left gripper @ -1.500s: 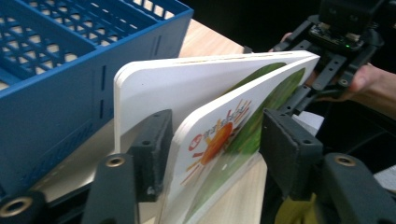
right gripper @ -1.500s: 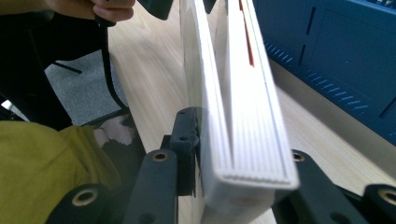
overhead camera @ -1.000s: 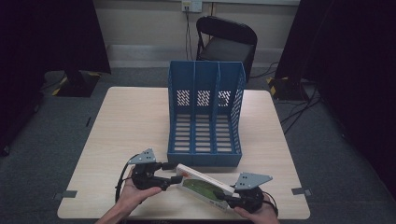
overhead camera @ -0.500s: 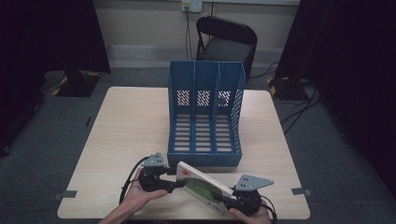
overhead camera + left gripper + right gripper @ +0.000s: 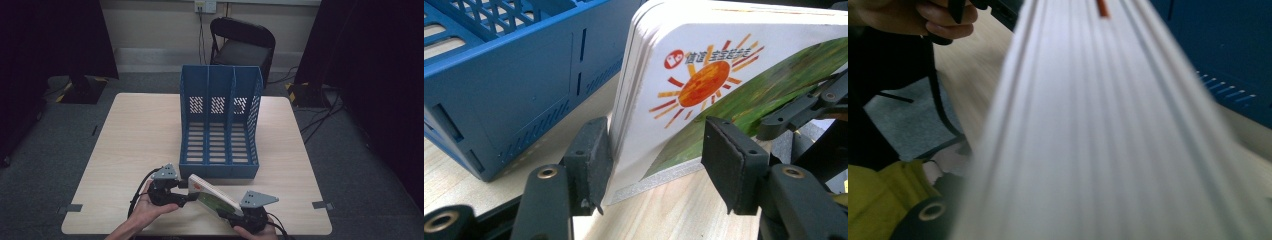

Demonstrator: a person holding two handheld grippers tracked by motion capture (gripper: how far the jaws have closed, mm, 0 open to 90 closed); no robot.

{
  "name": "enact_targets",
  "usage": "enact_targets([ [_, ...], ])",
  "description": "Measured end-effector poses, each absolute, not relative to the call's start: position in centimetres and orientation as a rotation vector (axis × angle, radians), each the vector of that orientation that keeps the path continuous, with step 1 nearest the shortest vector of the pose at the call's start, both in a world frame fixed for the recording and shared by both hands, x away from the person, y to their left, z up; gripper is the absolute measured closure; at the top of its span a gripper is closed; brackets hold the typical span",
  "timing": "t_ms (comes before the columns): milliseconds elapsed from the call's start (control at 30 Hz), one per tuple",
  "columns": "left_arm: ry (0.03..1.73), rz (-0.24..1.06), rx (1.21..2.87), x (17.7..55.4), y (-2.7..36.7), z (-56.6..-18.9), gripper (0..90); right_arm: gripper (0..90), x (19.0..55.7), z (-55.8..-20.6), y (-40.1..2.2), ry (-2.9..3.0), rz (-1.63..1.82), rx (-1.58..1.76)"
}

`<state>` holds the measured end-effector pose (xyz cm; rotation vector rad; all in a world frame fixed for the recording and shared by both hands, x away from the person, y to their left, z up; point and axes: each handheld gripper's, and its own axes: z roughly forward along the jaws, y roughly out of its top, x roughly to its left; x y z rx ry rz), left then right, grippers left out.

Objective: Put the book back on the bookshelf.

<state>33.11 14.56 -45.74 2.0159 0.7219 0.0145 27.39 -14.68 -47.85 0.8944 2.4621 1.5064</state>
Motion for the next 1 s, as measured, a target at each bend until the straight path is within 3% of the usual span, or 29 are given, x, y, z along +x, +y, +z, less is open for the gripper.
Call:
enact_targets([
  [133,0.723,0.016,2.017,33.0,14.7,-45.7,46.6,68.7,27.3,-47.8,-14.6,2.455,1.506,0.893],
  [200,0.725,0.014,2.017,33.1,14.8,-45.7,48.6,75.2,27.1,-47.7,-14.4,2.455,1.481,0.85],
  [433,0.731,0.006,2.018,33.2,14.7,-45.7,49.2,76.5,27.1,-47.3,-14.3,2.46,1.423,0.813],
  [700,0.744,-0.01,2.02,33.4,14.4,-45.8,40.4,76.6,27.4,-47.0,-14.6,2.49,1.437,0.822],
  [1000,0.714,-0.015,2.0,33.2,15.3,-45.1,38.7,76.8,27.5,-46.2,-15.2,2.508,1.476,0.832],
])
